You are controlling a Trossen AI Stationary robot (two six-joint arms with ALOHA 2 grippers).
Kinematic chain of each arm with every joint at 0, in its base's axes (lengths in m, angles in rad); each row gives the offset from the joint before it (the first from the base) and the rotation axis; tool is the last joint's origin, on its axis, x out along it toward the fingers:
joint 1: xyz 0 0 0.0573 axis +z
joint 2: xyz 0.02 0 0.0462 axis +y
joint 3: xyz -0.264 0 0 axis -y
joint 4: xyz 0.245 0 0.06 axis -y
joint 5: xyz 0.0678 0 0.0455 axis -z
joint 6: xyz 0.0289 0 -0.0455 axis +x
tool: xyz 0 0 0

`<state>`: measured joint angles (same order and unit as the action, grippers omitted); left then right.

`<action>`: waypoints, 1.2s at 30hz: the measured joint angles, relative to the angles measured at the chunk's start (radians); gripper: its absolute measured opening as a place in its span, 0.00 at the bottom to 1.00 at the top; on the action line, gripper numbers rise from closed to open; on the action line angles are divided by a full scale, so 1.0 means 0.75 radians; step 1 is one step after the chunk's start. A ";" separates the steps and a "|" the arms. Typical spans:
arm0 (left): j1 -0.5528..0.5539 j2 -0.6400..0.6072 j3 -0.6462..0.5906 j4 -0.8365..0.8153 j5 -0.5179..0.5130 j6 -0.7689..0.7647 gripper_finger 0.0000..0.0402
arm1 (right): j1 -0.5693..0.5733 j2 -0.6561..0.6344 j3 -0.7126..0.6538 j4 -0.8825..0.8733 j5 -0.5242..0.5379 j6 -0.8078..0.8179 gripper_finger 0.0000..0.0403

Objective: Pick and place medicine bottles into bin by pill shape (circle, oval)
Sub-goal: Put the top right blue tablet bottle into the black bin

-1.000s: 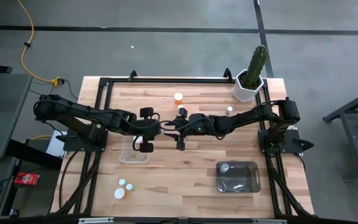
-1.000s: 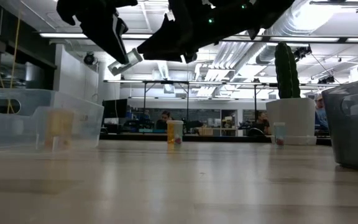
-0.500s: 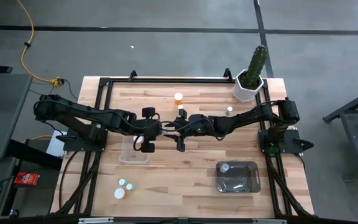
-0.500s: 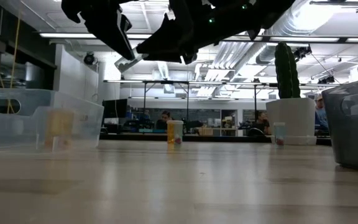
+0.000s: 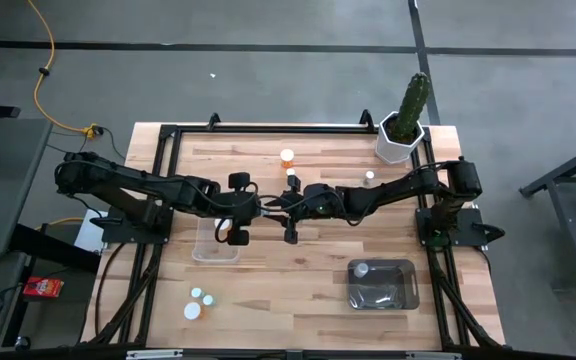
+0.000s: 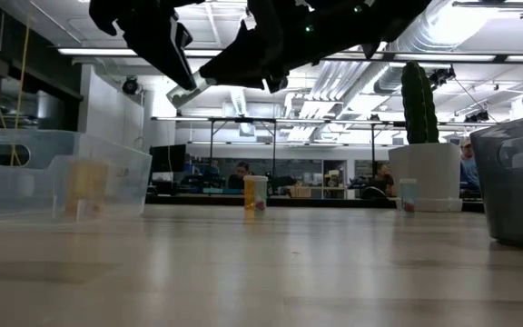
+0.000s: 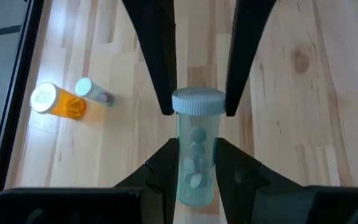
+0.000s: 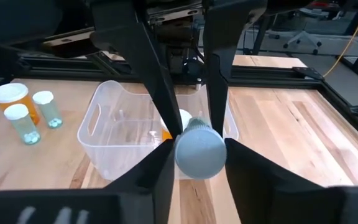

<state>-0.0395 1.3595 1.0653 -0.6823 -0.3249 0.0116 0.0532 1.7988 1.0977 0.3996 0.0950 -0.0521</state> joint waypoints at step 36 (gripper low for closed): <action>-0.063 -0.678 -0.665 0.869 -0.020 -0.030 0.56 | 0.067 -0.270 -0.001 -0.664 0.191 -0.022 0.23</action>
<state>-0.0866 0.8508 0.5664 -0.0308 -0.3397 -0.0109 0.1033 1.5966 1.0969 -0.0981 0.2386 -0.0686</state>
